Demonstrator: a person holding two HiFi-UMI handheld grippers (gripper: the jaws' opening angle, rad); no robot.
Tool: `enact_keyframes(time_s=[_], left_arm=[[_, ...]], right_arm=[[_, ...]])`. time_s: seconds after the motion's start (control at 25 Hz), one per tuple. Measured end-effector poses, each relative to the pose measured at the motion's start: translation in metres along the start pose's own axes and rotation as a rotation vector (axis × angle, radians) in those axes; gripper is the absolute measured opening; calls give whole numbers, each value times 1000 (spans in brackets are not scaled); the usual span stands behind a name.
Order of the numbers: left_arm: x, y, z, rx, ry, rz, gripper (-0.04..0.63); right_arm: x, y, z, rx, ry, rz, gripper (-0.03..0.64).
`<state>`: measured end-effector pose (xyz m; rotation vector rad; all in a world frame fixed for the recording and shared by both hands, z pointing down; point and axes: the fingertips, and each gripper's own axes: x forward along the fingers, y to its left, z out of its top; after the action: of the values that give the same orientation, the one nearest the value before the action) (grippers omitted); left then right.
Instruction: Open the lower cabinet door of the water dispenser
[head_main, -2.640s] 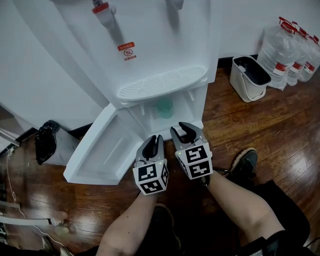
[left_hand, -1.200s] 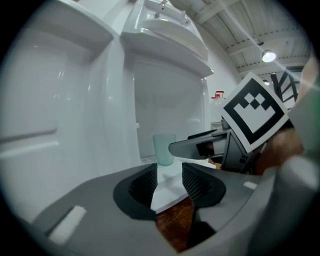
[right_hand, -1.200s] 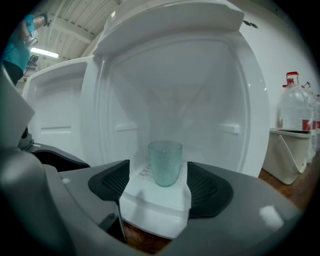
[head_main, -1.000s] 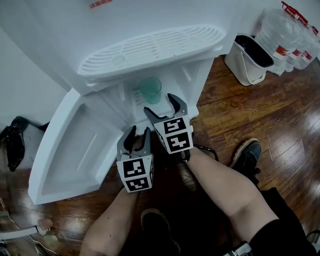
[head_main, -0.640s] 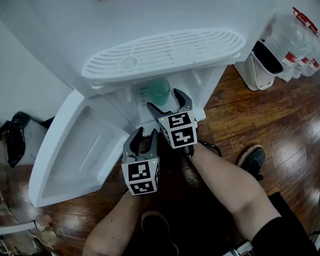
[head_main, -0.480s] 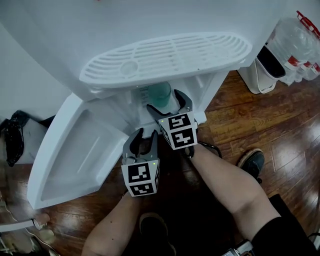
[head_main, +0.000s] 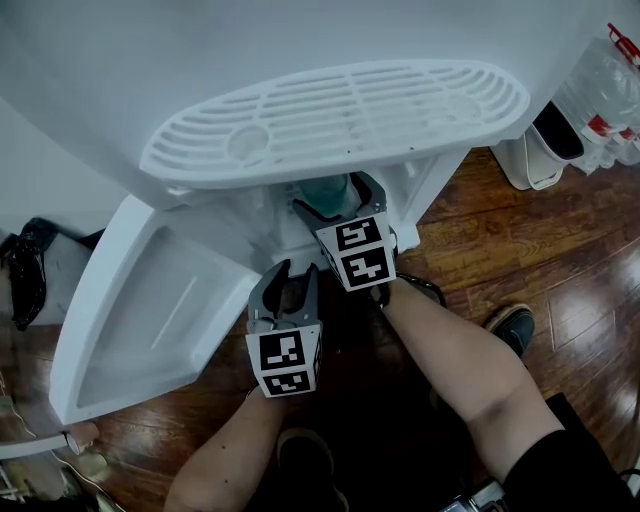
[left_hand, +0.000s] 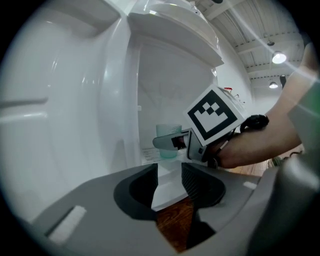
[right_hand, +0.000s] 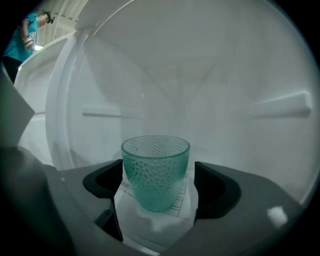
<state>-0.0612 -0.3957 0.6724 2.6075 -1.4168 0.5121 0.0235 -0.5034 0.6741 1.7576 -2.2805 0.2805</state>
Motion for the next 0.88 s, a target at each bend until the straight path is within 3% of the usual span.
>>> enact_keyframes(time_s=[0.4,0.68,0.76,0.88], left_arm=[[5,-9,6,3,-18,-41,233],[2,-18,6,48,-13,-84,233],[0,-19,10,50,-17,-90,233],[-3,-17,16,64,-22,-90,231]], right_arm=[[14,5,6,-21,1,45,453],[19,8,-2,-43,14,57,446],[21,5,-2,-38,25,41,385],[19,0,0,-3,28,40,377]])
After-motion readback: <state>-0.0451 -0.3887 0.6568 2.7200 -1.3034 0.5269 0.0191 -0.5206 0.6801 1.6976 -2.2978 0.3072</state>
